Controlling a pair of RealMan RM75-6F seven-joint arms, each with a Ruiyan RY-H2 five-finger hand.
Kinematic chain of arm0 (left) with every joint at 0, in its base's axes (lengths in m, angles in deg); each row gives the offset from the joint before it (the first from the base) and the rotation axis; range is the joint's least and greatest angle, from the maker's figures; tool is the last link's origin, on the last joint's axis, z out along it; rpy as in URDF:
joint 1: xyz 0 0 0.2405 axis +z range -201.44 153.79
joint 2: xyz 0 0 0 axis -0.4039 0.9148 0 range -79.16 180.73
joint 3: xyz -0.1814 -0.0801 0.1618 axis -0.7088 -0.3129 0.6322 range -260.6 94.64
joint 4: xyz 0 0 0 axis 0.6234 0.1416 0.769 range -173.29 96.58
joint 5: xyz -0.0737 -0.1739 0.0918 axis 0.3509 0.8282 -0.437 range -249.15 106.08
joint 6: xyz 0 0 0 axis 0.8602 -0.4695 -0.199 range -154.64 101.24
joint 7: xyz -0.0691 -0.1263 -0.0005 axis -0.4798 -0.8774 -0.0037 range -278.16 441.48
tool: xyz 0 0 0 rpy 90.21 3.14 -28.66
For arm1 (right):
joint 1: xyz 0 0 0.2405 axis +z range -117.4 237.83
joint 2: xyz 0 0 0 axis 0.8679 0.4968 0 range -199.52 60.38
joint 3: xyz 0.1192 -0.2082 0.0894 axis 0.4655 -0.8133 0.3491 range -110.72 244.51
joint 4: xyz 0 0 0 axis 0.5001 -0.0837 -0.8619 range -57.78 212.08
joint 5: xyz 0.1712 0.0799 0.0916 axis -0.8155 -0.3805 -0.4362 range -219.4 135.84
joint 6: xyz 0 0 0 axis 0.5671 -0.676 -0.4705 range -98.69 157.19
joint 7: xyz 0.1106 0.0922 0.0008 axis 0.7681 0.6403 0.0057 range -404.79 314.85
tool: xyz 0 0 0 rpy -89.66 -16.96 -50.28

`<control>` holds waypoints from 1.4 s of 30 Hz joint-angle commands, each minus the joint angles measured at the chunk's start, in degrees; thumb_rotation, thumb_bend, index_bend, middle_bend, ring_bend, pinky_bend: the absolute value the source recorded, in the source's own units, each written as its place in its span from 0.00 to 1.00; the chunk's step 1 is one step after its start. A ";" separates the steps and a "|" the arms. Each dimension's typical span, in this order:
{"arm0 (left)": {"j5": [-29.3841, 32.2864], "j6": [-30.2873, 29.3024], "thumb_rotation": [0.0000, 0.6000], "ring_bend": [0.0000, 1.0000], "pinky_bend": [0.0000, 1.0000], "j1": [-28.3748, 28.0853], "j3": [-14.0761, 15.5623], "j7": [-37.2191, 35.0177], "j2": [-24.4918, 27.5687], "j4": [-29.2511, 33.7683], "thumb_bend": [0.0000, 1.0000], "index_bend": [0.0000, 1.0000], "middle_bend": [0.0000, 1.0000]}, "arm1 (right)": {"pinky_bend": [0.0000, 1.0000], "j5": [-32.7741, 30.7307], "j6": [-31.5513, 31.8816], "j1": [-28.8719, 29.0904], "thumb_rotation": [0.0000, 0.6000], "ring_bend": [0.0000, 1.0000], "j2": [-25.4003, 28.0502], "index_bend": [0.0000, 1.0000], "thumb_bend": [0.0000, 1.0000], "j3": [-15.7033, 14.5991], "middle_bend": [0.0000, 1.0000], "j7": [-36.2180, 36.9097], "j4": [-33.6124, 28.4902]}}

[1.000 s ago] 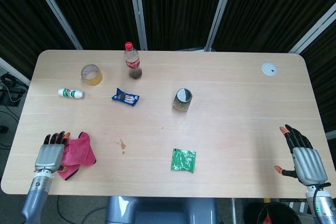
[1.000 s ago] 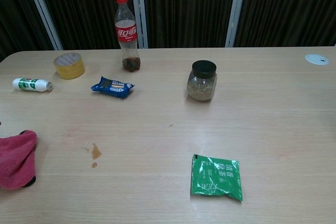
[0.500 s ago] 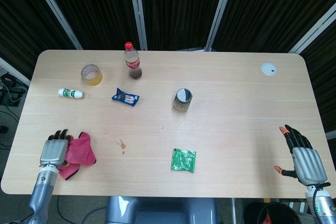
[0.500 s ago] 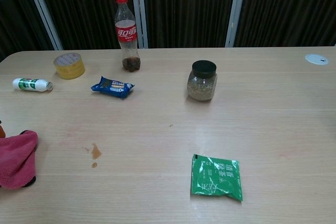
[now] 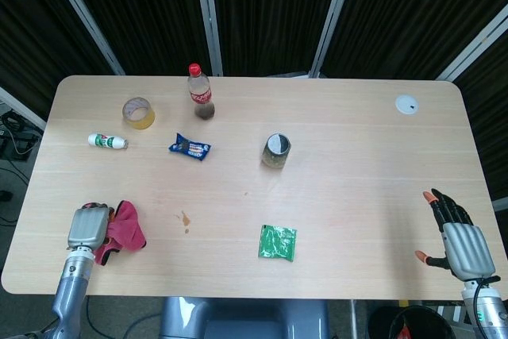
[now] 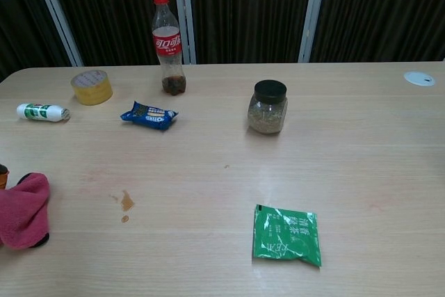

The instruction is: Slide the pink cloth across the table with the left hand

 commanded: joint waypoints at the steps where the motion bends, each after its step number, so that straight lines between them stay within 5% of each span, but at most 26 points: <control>1: -3.48 -1.32 1.00 0.46 0.53 -0.33 0.02 -2.24 -0.68 -1.03 0.61 0.82 0.56 | 0.12 -0.02 -0.03 0.01 1.00 0.00 0.01 0.00 0.00 0.01 0.00 0.01 -0.01; 16: -9.23 -2.77 1.00 0.49 0.56 -5.69 -4.95 -1.52 -2.57 4.77 0.62 0.86 0.59 | 0.12 -0.23 -0.16 0.08 1.00 0.00 0.04 0.00 0.00 0.14 0.00 0.34 0.02; 27: -7.34 -2.23 1.00 0.49 0.56 -11.75 -9.00 4.68 -10.16 6.40 0.62 0.86 0.59 | 0.12 -0.48 -0.41 0.17 1.00 0.00 0.12 0.00 0.00 0.26 0.00 1.05 0.09; 42: -6.26 0.28 1.00 0.49 0.56 -13.08 -1.90 7.70 -19.72 -1.66 0.62 0.86 0.60 | 0.12 -1.30 -1.51 0.57 1.00 0.00 0.30 0.00 0.00 0.51 0.00 2.45 0.32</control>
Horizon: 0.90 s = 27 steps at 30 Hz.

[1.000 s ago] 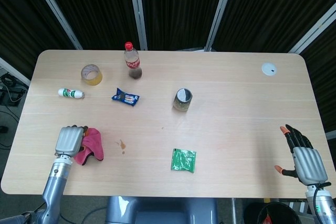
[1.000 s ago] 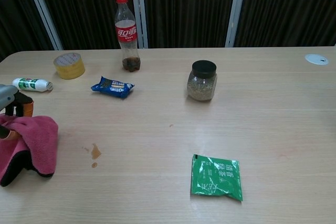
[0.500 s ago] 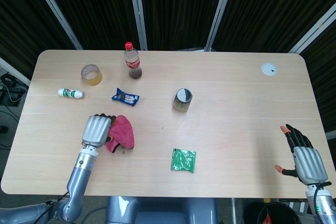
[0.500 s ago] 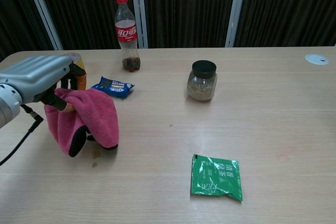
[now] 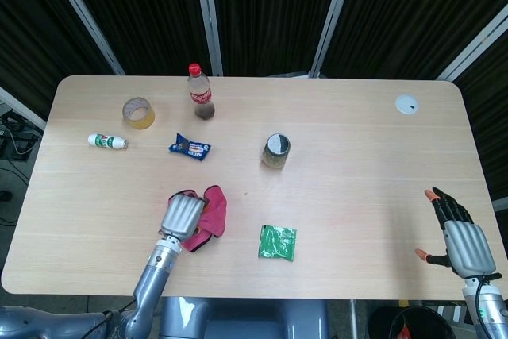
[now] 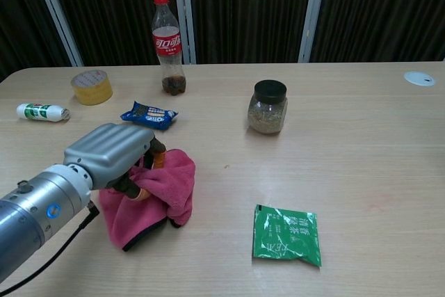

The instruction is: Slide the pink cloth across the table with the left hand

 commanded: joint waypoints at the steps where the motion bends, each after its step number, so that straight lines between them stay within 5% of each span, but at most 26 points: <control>1: -0.46 0.33 1.00 0.49 0.56 0.42 1.37 0.11 -0.39 -1.07 0.62 0.86 0.60 | 0.12 -0.04 -0.06 0.04 1.00 0.00 0.02 0.00 0.00 0.02 0.00 0.03 0.00; 27: 4.78 2.80 1.00 0.49 0.57 5.14 -0.22 -7.34 14.80 -10.17 0.62 0.86 0.60 | 0.12 0.16 0.11 0.01 1.00 0.00 -0.02 0.00 0.00 -0.17 0.00 -0.78 -0.42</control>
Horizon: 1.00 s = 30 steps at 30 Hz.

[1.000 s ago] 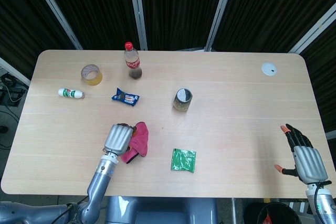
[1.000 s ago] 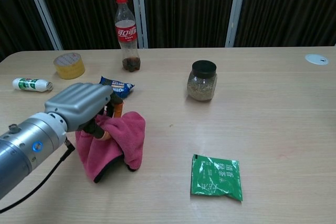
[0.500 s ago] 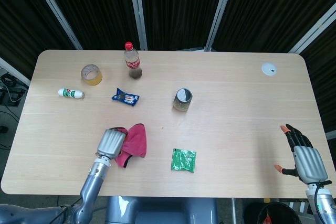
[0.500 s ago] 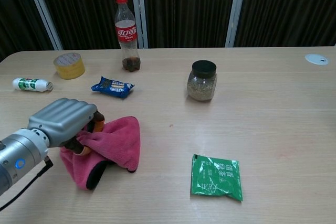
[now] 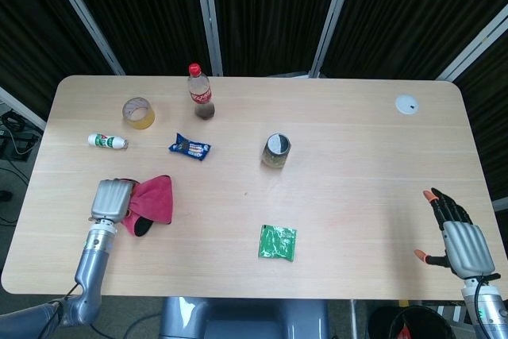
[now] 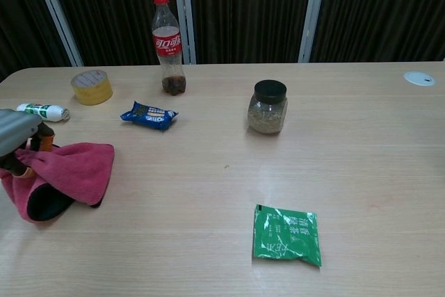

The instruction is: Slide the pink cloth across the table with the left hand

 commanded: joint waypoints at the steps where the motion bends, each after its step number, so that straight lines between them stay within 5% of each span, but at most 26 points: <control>1: 0.94 0.63 1.00 0.49 0.57 0.66 -0.30 -0.88 1.37 -0.70 0.62 0.86 0.60 | 0.12 -0.02 0.00 0.00 1.00 0.00 -0.01 0.00 0.00 -0.01 0.00 -0.07 -0.04; 11: -1.06 1.58 1.00 0.50 0.57 -0.51 0.24 -1.04 -0.09 5.10 0.62 0.86 0.60 | 0.12 0.06 0.17 -0.05 1.00 0.00 -0.03 0.00 0.00 0.00 0.00 -0.06 -0.07; 30: 1.43 1.55 1.00 0.50 0.58 -7.13 -3.34 5.72 -19.27 8.61 0.62 0.86 0.61 | 0.12 -0.63 1.12 -0.46 1.00 0.00 -0.12 0.00 0.00 0.74 0.00 1.74 0.51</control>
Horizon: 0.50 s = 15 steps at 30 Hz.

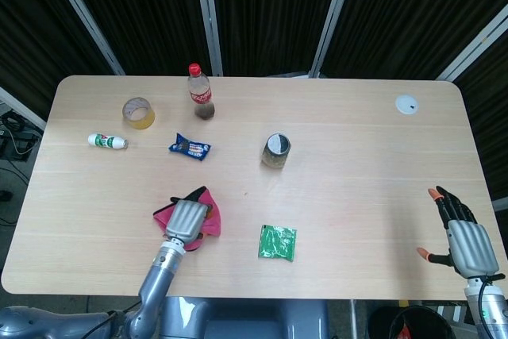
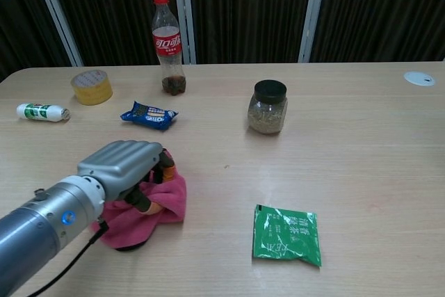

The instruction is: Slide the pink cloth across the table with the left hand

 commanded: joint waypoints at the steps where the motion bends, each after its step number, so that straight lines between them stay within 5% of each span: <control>1: 0.85 0.06 1.00 0.50 0.58 -2.08 -1.68 1.46 -3.53 -0.76 0.62 0.86 0.61 | 0.12 -0.20 0.14 -0.10 1.00 0.00 -0.03 0.00 0.00 0.14 0.00 0.24 0.08; 8: 1.63 -0.44 1.00 0.50 0.58 -3.99 -4.02 2.59 -5.40 -3.40 0.62 0.87 0.61 | 0.12 0.30 0.68 -0.23 1.00 0.00 -0.16 0.00 0.00 0.27 0.00 0.94 0.55; 15: 1.79 -1.14 1.00 0.50 0.58 -4.77 -7.93 2.48 1.46 -4.94 0.62 0.86 0.61 | 0.12 0.30 0.63 -0.23 1.00 0.00 -0.21 0.00 0.00 0.27 0.00 0.87 0.54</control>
